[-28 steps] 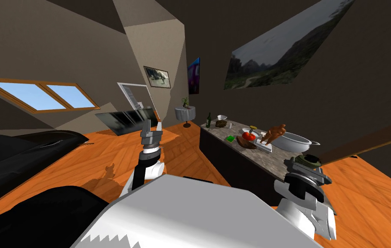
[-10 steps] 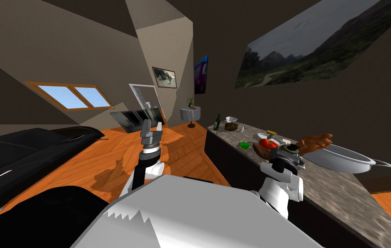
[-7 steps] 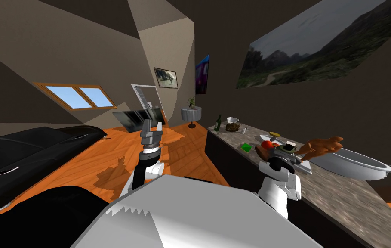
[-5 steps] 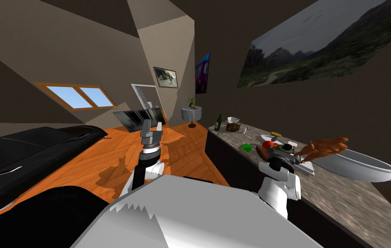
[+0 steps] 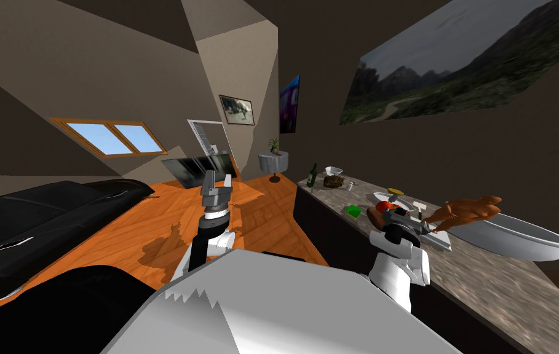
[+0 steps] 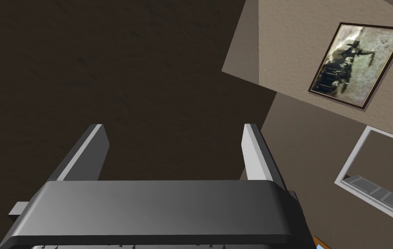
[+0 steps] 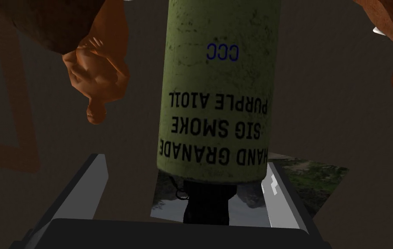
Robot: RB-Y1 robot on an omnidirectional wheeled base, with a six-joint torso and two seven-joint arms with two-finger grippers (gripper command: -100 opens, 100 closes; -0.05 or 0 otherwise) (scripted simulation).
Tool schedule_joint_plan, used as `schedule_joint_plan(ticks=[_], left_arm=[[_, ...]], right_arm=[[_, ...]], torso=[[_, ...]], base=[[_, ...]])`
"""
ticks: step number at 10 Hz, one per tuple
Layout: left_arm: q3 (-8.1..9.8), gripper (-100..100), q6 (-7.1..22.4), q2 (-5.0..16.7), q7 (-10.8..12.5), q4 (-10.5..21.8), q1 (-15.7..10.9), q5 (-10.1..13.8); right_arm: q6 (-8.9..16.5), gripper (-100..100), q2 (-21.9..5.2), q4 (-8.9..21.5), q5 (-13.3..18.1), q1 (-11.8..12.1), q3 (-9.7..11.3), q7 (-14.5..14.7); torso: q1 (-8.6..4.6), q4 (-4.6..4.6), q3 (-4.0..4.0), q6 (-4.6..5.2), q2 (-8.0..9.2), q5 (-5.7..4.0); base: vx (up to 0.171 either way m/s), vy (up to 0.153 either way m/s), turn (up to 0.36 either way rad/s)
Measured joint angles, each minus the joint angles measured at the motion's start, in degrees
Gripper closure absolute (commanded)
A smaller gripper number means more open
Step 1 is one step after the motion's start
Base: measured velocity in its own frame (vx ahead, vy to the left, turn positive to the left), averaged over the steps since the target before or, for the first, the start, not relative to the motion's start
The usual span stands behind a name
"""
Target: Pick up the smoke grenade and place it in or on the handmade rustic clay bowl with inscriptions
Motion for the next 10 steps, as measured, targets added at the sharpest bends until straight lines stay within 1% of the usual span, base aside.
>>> schedule_joint_plan(ticks=[4, 9, 10], left_arm=[[0.0, 0, 0.0, 0.0, 0.0, 0.0, 0.0, 0.0], [0.0, 0, 0.0, 0.0, 0.0, 0.0, 0.0, 0.0], [0.0, 0, 0.0, 0.0, 0.0, 0.0, 0.0, 0.0]], right_arm=[[4.2, -100, -1.5, -0.6, 0.3, -2.7, 0.9, 0.7], [9.4, -100, -3.4, -1.5, 0.5, -5.6, 2.3, 1.4], [9.6, 0, -3.5, -1.5, 0.5, -5.6, 2.3, 1.5]], torso=[[-0.06, 0.07, 0.16, 0.0, 0.28, -0.01], [-0.04, 0.05, 0.12, 0.0, 0.21, -0.01], [-0.02, 0.03, 0.09, 0.02, 0.14, -0.01]], base=[[-0.067, -0.017, 0.044], [-0.044, -0.014, 0.032], [0.0, 0.0, 0.0]])
